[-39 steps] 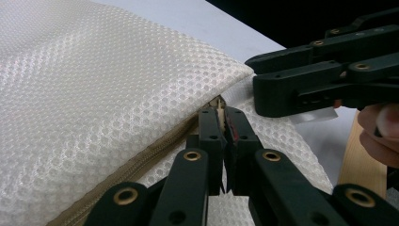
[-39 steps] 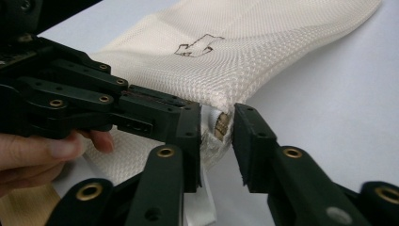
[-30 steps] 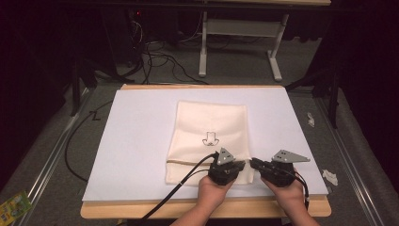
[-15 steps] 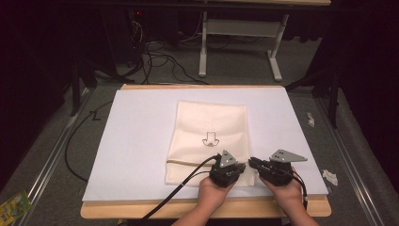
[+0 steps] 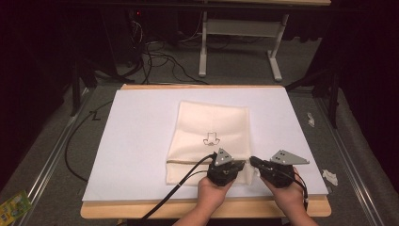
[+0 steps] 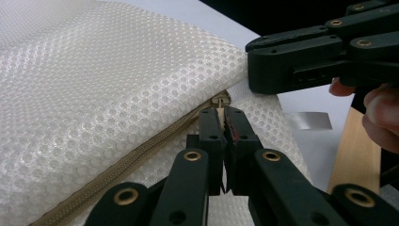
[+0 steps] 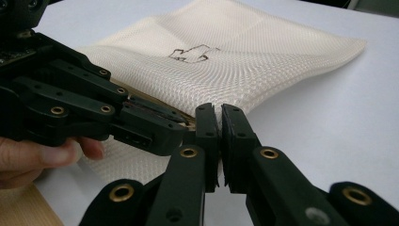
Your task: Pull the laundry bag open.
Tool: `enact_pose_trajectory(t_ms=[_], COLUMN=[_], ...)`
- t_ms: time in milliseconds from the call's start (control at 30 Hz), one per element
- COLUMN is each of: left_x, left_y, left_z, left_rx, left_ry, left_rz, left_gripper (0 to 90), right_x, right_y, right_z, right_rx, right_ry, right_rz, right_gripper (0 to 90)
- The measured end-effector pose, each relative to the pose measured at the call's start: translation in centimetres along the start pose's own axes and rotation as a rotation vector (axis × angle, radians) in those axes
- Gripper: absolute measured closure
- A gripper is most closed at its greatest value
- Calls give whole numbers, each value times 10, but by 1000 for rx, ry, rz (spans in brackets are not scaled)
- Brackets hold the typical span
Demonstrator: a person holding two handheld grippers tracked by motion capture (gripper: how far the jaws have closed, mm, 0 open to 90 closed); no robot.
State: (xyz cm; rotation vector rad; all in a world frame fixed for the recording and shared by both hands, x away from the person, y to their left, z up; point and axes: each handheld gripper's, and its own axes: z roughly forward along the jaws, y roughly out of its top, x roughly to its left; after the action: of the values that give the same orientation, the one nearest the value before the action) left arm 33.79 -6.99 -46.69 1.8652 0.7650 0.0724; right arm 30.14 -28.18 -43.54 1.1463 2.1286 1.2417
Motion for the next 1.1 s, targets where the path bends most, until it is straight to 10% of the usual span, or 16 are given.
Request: enact_pose_trajectory(t_ms=[300, 467, 700, 833, 1100], left_x=[9, 11, 15, 48, 95], left_y=[-5, -4, -6, -13, -23], left_z=[-9, -12, -18, -43, -116], left_rx=[9, 1, 43, 37, 112], left_ry=[43, 33, 62, 127, 270], left_rz=[-21, -21, -4, -124, -161], left_gripper=[876, 875, 876, 876, 876], right_x=[-11, -11, -9, -21, -51], right_y=[-4, -9, -8, -7, -21], right_z=[-5, 0, 5, -6, -18], right_rx=[-27, -30, 28, -7, 8], right_ry=[-20, 13, 27, -44, -113], right_rz=[41, 93, 63, 100, 158], right_gripper=[850, 640, 849, 851, 849])
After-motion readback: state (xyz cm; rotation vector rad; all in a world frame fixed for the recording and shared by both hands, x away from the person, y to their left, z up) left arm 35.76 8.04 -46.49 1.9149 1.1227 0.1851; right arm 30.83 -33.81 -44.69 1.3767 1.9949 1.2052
